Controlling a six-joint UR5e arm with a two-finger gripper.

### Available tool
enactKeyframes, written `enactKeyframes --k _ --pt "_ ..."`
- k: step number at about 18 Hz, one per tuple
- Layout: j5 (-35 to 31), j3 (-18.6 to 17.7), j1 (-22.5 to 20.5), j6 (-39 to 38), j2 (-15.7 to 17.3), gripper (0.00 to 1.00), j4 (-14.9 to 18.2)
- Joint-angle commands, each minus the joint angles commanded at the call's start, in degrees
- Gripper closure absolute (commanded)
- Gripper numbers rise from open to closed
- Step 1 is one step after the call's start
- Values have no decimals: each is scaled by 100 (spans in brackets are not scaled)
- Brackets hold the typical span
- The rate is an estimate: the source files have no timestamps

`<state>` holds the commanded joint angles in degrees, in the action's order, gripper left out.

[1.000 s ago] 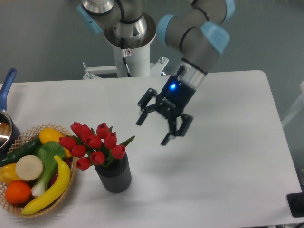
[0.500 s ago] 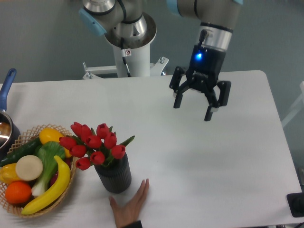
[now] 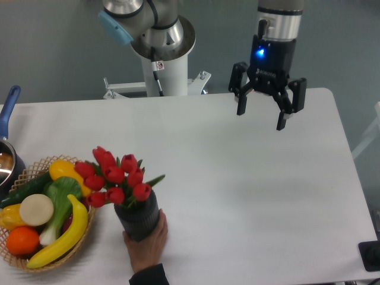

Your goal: Insert the flowers into the vase

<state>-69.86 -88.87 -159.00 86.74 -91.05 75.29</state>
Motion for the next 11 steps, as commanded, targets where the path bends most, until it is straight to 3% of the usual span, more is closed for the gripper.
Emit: enactKeyframes --k 2,5,7,11 --pt "-203 141 44 53 26 0 406" --pt "-378 344 325 62 35 0 723" --pt "-817 335 369 176 88 0 794" --pt "-889 300 387 291 97 0 794"
